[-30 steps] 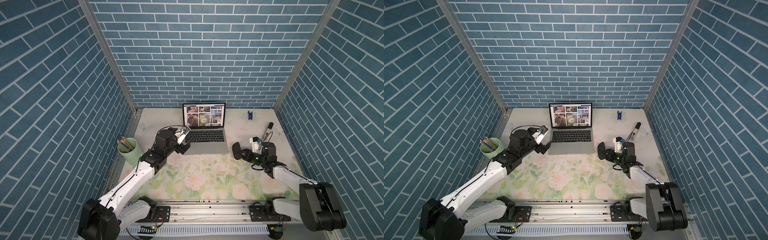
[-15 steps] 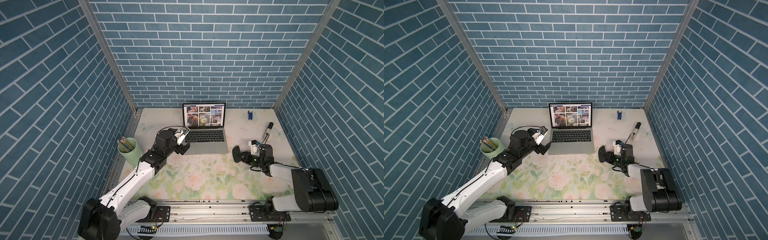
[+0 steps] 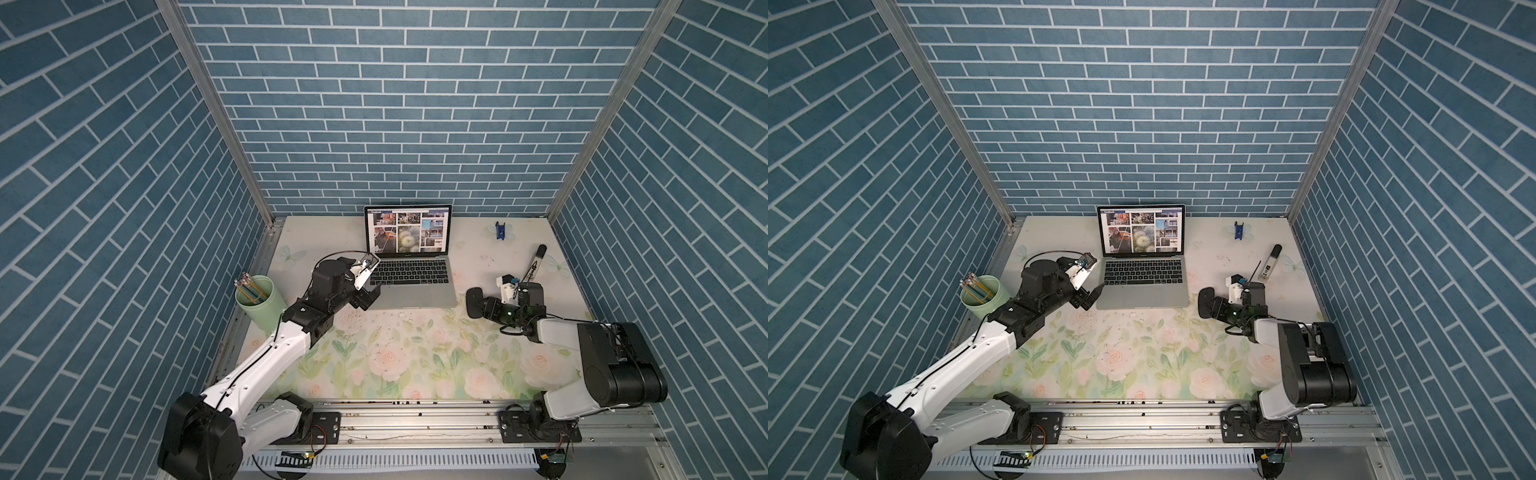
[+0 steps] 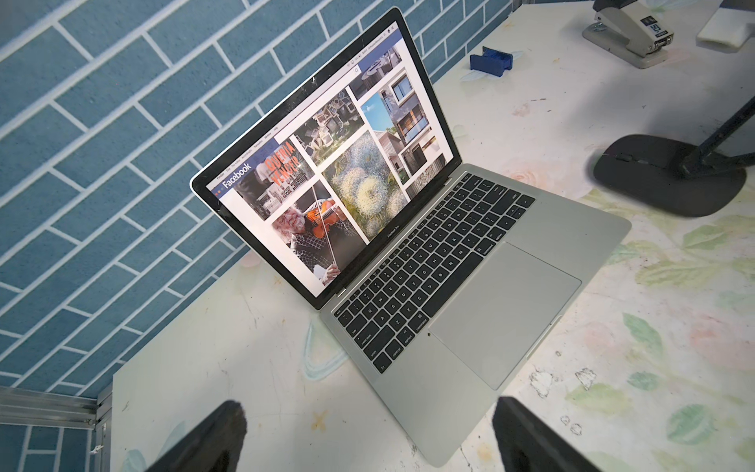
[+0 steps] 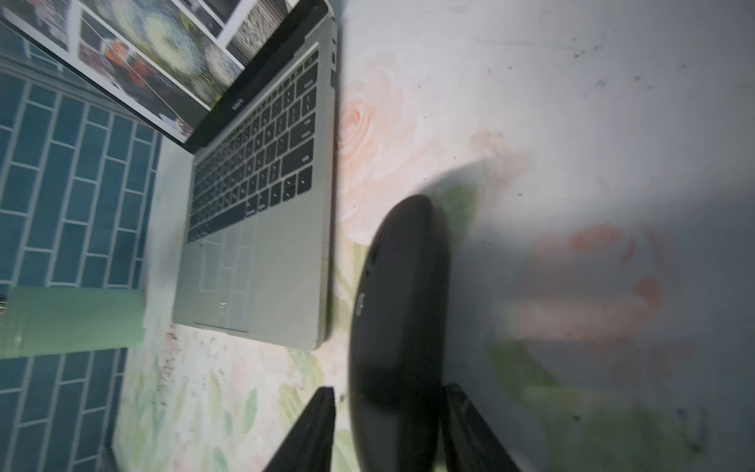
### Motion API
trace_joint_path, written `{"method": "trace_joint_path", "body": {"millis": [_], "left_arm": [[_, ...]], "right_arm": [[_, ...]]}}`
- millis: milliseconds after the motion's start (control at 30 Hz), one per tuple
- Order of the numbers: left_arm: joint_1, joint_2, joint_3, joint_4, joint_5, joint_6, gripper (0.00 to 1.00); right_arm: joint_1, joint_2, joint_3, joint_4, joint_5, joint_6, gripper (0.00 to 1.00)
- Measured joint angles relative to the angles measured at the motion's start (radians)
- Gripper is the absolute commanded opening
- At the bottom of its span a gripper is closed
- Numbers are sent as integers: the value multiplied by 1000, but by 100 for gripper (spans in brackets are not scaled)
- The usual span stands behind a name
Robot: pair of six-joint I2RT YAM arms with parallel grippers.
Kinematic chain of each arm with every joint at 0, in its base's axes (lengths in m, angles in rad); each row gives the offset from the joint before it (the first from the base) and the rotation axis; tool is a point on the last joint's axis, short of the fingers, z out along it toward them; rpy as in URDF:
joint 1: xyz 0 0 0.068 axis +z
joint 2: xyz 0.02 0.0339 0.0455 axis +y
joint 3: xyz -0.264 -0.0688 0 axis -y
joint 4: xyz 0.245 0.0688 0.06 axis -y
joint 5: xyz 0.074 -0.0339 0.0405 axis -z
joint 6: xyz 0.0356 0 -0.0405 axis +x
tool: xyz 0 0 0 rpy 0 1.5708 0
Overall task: Remove the wireless mouse receiver from the laptop
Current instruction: Place the mouse at the center of the board.
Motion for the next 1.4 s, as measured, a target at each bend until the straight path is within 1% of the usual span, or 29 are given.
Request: {"method": "trace_joint_path", "body": {"millis": [267,333,400,467,633,767,867,967,1267,1400], "left_arm": [[1,1,0,-3,20,-1,100],[1,1,-1,-3,23,-2,100],[1,1,-5,-5,26,-2,100],[1,1,-8,-5,27,-2,100],[2,1,-13,-5,29,-3,100],[3,1,-13,-5,32,-3,100],[3,1,-13,-5,34,-3,100],[3,0,-13,-5,35,-3,100],[8,-11,-26,-6,36,-3,100],[10,-11,-26,-6,38,-3,100]], "right_arm": [[-14,-10,25,-41,26,-25,71],[-17,-14,36,-65,40,-34,74],[-18,-18,54,-102,56,-39,80],[-16,-23,77,-144,80,-46,82],[9,-23,144,-253,146,-54,83],[85,3,239,-309,193,-60,83],[142,55,320,-334,223,-66,83],[177,104,381,-377,256,-71,83],[196,112,433,-566,461,-112,84],[218,112,470,-611,504,-125,84]]}}
